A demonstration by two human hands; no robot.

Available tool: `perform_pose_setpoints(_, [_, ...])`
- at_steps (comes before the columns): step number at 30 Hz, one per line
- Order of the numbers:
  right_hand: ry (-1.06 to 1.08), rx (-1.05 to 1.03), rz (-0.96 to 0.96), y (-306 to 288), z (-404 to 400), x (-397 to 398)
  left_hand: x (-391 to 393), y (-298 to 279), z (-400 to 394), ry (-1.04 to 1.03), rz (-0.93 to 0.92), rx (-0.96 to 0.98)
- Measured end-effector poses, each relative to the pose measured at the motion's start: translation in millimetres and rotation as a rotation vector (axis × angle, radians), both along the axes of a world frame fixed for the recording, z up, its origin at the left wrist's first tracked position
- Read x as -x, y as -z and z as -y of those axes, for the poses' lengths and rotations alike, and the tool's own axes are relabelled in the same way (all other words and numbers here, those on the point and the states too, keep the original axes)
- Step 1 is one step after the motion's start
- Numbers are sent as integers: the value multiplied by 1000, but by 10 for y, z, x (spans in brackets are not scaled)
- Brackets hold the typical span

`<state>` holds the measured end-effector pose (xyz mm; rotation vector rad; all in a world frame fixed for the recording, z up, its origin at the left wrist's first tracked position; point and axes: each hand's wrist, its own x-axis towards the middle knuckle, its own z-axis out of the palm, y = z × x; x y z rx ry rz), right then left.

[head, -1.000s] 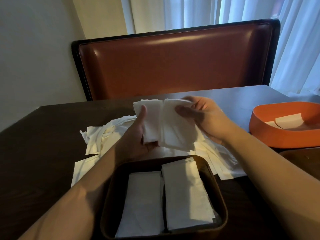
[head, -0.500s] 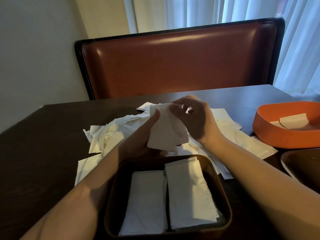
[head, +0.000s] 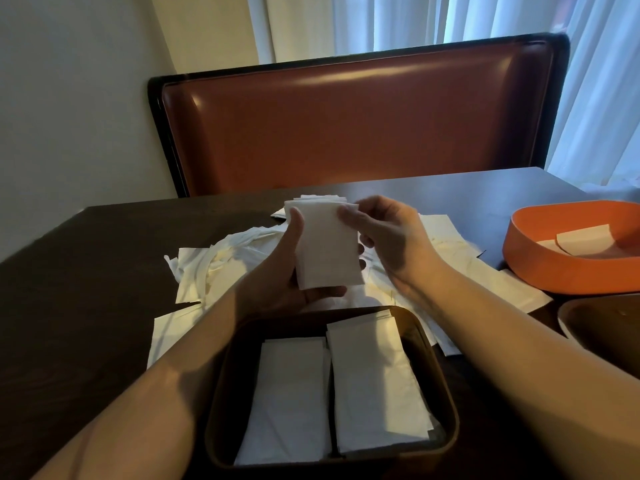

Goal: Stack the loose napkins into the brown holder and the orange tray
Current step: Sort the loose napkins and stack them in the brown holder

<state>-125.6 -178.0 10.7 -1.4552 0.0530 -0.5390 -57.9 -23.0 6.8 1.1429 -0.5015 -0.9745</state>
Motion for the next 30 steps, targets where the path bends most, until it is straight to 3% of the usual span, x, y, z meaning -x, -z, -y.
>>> perform_pose_setpoints(11, [131, 8, -70, 110, -4, -145, 9, -17, 25, -4, -1, 15])
perform_pose_setpoints(17, [-5, -68, -153, 140, -56, -161, -65, -14, 27, -308, -13, 216])
perform_pose_setpoints(20, [-113, -129, -216, 133, -86, -154, -29, -42, 35, -368, 82, 179])
perform_pose_setpoints(25, [-205, 92, -255, 161, -69, -139, -9, -40, 73, -331, 197, 106])
perform_pose_setpoints(30, [-64, 192, -131, 183, -45, -156, -80, 11, 61, -340, 354, 25])
